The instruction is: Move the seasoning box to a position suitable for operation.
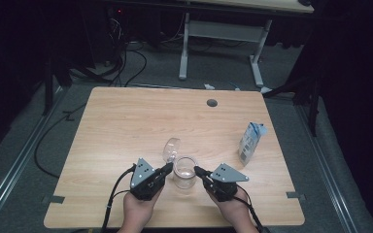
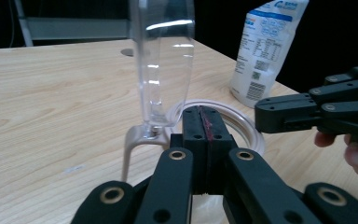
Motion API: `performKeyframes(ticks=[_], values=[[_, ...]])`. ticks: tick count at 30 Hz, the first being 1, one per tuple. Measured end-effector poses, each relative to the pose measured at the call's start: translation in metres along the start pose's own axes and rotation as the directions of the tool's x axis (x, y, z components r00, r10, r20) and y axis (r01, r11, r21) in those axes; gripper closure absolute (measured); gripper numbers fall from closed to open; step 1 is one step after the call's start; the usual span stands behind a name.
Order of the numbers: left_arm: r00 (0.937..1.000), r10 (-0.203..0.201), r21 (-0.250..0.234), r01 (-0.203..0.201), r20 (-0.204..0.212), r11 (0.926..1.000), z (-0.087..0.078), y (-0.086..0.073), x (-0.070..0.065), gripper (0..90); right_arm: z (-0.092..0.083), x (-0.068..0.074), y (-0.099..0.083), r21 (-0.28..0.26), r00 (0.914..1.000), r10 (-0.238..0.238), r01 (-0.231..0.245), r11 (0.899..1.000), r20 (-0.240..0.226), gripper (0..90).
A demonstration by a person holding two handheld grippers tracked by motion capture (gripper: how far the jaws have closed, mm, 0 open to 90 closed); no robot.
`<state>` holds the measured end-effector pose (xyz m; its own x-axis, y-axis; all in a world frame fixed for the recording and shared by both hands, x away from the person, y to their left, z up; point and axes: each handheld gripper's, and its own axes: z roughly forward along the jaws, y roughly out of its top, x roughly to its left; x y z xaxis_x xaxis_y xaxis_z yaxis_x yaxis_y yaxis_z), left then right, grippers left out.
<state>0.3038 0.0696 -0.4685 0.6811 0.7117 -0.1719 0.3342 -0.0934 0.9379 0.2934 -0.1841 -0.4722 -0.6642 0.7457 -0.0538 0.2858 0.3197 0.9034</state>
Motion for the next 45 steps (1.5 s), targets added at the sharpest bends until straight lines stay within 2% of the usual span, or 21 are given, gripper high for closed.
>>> performKeyframes(ticks=[6, 12, 27, 33, 40, 43, 45], values=[[1.0000, 0.005, 0.005, -0.005, -0.005, 1.0000, -0.002, -0.002, 0.002, 90.0, 0.000, 0.000, 0.000, 0.001, 1.0000, -0.001, 0.001, 1.000, 0.000, 89.9], [0.9995, 0.032, 0.040, -0.032, -0.006, 0.9987, -0.004, -0.007, 0.006, 89.2, -0.001, 0.000, 0.000, 0.001, 1.0000, 0.005, -0.005, 1.000, 0.004, 87.5], [0.9974, 0.039, 0.109, -0.032, -0.061, 0.9935, -0.017, -0.028, 0.034, 84.0, -0.006, -0.016, -0.005, 0.003, 0.9984, 0.041, -0.041, 0.999, 0.038, 84.6], [0.9964, 0.031, 0.137, -0.020, -0.080, 0.9904, -0.022, -0.040, 0.048, 81.1, -0.008, -0.022, -0.008, 0.006, 0.9968, 0.054, -0.054, 0.999, 0.059, 82.8], [0.9935, 0.020, 0.168, -0.001, -0.112, 0.9858, -0.027, -0.049, 0.063, 76.1, -0.014, -0.031, -0.013, 0.009, 0.9939, 0.073, -0.074, 0.997, 0.083, 81.0], [0.9932, 0.012, 0.174, 0.008, -0.116, 0.9847, -0.027, -0.050, 0.065, 74.0, -0.017, -0.035, -0.016, 0.013, 0.9907, 0.089, -0.091, 0.996, 0.103, 80.4], [0.9925, 0.024, 0.177, -0.002, -0.120, 0.9842, -0.028, -0.050, 0.066, 72.5, -0.020, -0.038, -0.020, 0.017, 0.9879, 0.099, -0.101, 0.995, 0.120, 79.8]])
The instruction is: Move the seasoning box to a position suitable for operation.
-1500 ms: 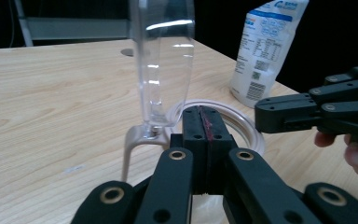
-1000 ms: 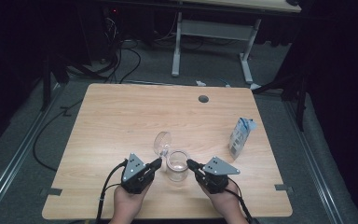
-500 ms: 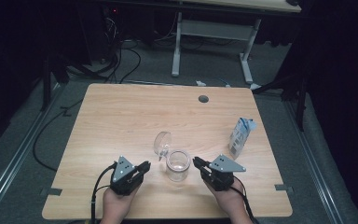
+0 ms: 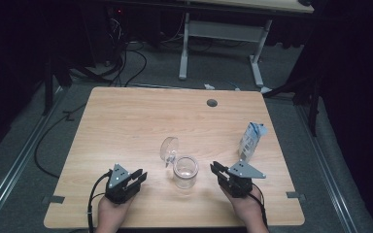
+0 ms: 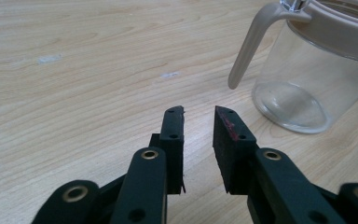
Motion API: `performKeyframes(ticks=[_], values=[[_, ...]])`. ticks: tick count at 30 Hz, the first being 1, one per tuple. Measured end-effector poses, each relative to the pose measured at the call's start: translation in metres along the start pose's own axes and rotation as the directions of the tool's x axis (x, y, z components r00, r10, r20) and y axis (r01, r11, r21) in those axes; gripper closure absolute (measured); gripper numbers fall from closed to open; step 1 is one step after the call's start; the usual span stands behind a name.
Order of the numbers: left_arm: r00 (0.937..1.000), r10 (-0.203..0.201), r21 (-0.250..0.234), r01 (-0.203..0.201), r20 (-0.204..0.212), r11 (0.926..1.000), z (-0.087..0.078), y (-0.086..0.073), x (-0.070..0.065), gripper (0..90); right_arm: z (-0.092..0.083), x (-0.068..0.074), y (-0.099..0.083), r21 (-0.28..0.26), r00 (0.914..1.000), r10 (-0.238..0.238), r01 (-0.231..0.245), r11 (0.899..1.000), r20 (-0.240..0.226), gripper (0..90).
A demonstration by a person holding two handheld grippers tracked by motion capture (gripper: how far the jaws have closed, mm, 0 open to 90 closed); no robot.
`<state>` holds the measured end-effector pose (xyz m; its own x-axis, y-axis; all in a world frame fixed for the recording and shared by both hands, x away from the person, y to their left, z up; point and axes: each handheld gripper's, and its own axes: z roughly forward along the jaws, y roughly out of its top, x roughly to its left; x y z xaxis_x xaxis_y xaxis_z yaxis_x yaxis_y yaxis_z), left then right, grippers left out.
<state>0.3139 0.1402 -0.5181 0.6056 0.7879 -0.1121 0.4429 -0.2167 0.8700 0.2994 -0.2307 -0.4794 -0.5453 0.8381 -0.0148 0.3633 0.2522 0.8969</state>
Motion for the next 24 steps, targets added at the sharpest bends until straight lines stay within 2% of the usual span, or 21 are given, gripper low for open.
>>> performKeyframes(ticks=[5, 6, 11, 15, 18, 21, 24], values=[[1.0000, 0.004, 0.016, -0.004, 0.005, 0.9999, 0.000, 0.000, 0.002, 70.5, -0.007, -0.009, -0.008, 0.014, 0.9990, 0.021, -0.022, 1.000, 0.039, 76.7], [1.0000, 0.008, 0.016, -0.008, -0.002, 0.9998, 0.000, 0.000, 0.003, 70.5, -0.012, -0.014, -0.011, 0.019, 0.9977, 0.029, -0.030, 0.999, 0.061, 75.0], [0.9994, 0.028, 0.019, -0.028, -0.019, 0.9994, -0.003, 0.000, 0.006, 69.7, -0.024, -0.027, -0.016, 0.018, 0.9930, 0.039, -0.042, 0.999, 0.111, 70.2], [0.9994, 0.018, 0.020, -0.018, -0.028, 0.9996, -0.003, 0.000, 0.008, 66.4, -0.035, -0.036, -0.020, 0.007, 0.9891, 0.051, -0.052, 0.999, 0.138, 67.1], [0.9998, -0.005, 0.030, 0.006, -0.018, 0.9995, -0.002, 0.000, 0.009, 64.0, -0.042, -0.042, -0.023, 0.009, 0.9861, 0.053, -0.055, 0.998, 0.157, 64.8], [0.9997, -0.005, 0.028, 0.005, -0.024, 0.9996, -0.001, 0.000, 0.009, 63.3, -0.045, -0.047, -0.025, 0.007, 0.9825, 0.053, -0.056, 0.998, 0.178, 63.3], [0.9996, 0.020, 0.030, -0.019, -0.020, 0.9994, -0.001, -0.001, 0.007, 66.0, -0.049, -0.053, -0.026, -0.003, 0.9787, 0.065, -0.065, 0.998, 0.195, 60.8]])
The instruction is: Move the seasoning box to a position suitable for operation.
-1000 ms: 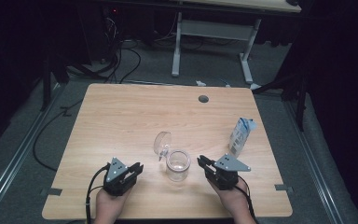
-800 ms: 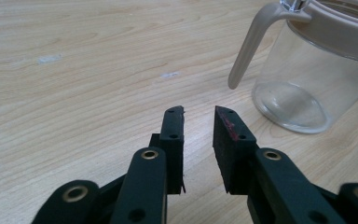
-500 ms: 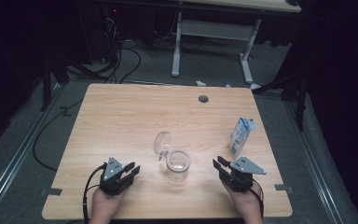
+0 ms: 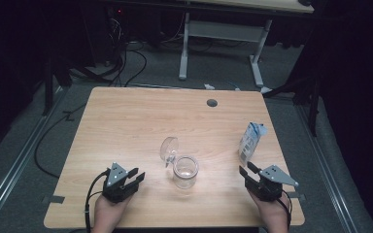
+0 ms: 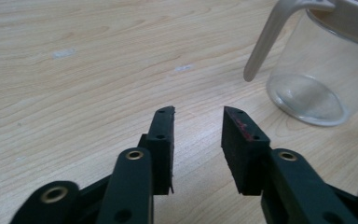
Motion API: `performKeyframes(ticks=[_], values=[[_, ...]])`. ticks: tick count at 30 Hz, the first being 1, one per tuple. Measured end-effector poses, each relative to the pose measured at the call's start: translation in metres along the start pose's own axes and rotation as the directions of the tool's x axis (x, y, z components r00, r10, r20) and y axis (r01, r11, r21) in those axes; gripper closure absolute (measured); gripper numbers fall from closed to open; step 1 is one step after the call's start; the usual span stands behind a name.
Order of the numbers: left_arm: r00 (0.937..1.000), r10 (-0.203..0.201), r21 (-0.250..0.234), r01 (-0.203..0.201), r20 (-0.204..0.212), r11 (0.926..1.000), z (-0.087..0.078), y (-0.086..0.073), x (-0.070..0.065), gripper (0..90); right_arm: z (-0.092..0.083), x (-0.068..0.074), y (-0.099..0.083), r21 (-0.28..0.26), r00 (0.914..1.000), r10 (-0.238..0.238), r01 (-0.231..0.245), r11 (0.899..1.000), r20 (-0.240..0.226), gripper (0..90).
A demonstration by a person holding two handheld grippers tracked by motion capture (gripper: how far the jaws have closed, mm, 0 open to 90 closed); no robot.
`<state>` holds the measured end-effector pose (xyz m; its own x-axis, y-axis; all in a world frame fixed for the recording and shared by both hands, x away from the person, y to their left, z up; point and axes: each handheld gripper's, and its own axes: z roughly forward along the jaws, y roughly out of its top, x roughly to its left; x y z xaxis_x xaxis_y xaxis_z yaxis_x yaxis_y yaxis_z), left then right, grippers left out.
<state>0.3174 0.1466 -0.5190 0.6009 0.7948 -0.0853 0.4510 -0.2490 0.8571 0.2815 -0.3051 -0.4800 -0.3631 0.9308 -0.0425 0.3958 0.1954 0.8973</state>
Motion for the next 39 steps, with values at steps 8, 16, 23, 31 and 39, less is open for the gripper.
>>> performKeyframes(ticks=[8, 16, 23, 31, 39], values=[[1.0000, 0.001, -0.017, -0.001, 0.003, 0.9998, -0.004, -0.003, 0.000, 68.2, 0.003, -0.016, 0.002, 0.010, 0.9990, 0.028, -0.028, 1.000, 0.034, 52.9], [0.9987, -0.037, -0.038, 0.036, -0.034, 0.9986, -0.020, -0.012, 0.010, 66.7, 0.021, -0.026, 0.009, 0.020, 0.9953, 0.048, -0.050, 0.999, 0.084, 44.0], [0.9962, -0.064, -0.056, 0.061, -0.059, 0.9966, -0.036, -0.021, 0.016, 66.3, 0.042, -0.034, 0.015, 0.041, 0.9865, 0.063, -0.070, 0.997, 0.151, 40.7], [0.9940, -0.075, -0.056, 0.071, -0.079, 0.9959, -0.043, -0.026, 0.016, 65.6, 0.055, -0.040, 0.020, 0.045, 0.9753, 0.054, -0.065, 0.997, 0.214, 48.0], [0.9929, -0.082, -0.065, 0.077, -0.086, 0.9949, -0.047, -0.028, 0.018, 65.4, 0.063, -0.040, 0.023, 0.047, 0.9656, 0.042, -0.056, 0.997, 0.257, 53.4]])
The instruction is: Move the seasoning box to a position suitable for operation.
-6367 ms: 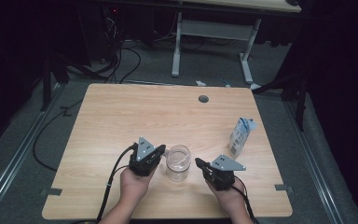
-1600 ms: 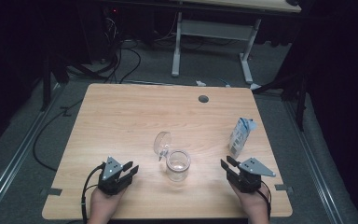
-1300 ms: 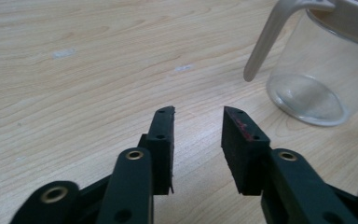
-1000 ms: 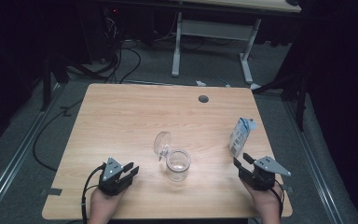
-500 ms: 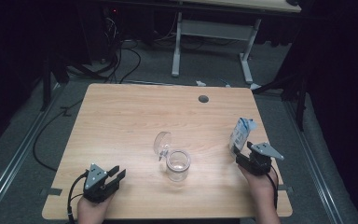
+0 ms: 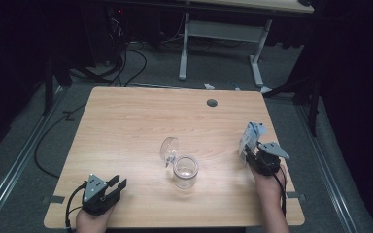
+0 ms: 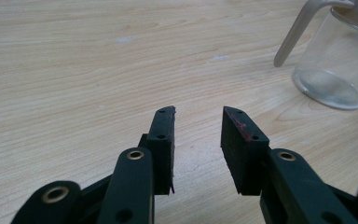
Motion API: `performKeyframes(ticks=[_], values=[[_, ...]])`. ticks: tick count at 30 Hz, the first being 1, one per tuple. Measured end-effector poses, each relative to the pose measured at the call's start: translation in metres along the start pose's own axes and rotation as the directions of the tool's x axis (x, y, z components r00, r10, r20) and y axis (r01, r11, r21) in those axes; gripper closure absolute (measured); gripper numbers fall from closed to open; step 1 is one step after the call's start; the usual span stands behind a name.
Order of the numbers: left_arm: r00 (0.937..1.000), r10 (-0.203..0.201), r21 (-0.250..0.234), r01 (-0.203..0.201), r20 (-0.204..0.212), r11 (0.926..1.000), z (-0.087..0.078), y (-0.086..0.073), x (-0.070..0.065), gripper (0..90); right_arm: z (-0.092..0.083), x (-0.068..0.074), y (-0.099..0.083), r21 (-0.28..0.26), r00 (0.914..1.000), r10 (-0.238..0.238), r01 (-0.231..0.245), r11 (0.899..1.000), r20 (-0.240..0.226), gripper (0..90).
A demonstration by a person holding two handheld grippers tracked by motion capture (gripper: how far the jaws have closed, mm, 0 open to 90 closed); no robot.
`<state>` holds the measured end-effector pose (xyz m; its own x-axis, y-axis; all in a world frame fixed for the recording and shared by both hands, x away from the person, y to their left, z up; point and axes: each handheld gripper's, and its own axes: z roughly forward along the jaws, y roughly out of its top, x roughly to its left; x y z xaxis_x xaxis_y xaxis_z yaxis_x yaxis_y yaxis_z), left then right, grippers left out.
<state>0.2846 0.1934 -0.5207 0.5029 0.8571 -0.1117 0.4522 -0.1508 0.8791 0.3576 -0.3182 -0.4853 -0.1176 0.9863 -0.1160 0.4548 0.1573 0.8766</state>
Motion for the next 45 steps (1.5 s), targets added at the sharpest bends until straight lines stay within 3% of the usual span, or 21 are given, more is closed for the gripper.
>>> performKeyframes(ticks=[7, 13, 18, 25, 32, 35, 45], values=[[1.0000, 0.003, -0.002, -0.003, 0.002, 1.0000, 0.000, 0.000, 0.000, 65.4, -0.006, -0.011, 0.001, -0.023, 0.9991, 0.024, -0.024, 0.999, -0.035, 67.3], [1.0000, 0.008, 0.000, -0.008, 0.004, 1.0000, 0.001, 0.000, -0.002, 65.3, -0.010, -0.016, -0.002, -0.043, 0.9992, 0.020, -0.022, 0.999, -0.034, 79.8], [1.0000, 0.008, 0.001, -0.008, 0.005, 1.0000, 0.001, -0.001, -0.002, 65.1, -0.007, -0.015, -0.003, -0.044, 0.9971, 0.025, -0.028, 0.999, -0.072, 71.7], [1.0000, 0.005, -0.002, -0.005, 0.005, 1.0000, 0.000, -0.002, -0.002, 65.1, -0.002, -0.010, -0.003, -0.058, 0.9978, 0.005, -0.009, 0.998, -0.066, 61.4], [1.0000, 0.001, -0.004, -0.001, 0.001, 1.0000, -0.001, -0.002, -0.002, 64.5, -0.004, -0.012, -0.002, -0.067, 0.9985, 0.016, -0.019, 0.998, -0.052, 77.6], [1.0000, 0.001, -0.006, -0.001, 0.001, 1.0000, -0.001, -0.002, -0.002, 64.4, -0.005, -0.014, -0.004, -0.072, 0.9964, 0.021, -0.027, 0.997, -0.082, 83.5], [0.9999, 0.004, -0.015, -0.004, 0.013, 0.9999, -0.001, -0.002, -0.002, 63.0, -0.008, -0.013, -0.003, -0.077, 0.9928, -0.006, -0.003, 0.997, -0.120, 89.3]])
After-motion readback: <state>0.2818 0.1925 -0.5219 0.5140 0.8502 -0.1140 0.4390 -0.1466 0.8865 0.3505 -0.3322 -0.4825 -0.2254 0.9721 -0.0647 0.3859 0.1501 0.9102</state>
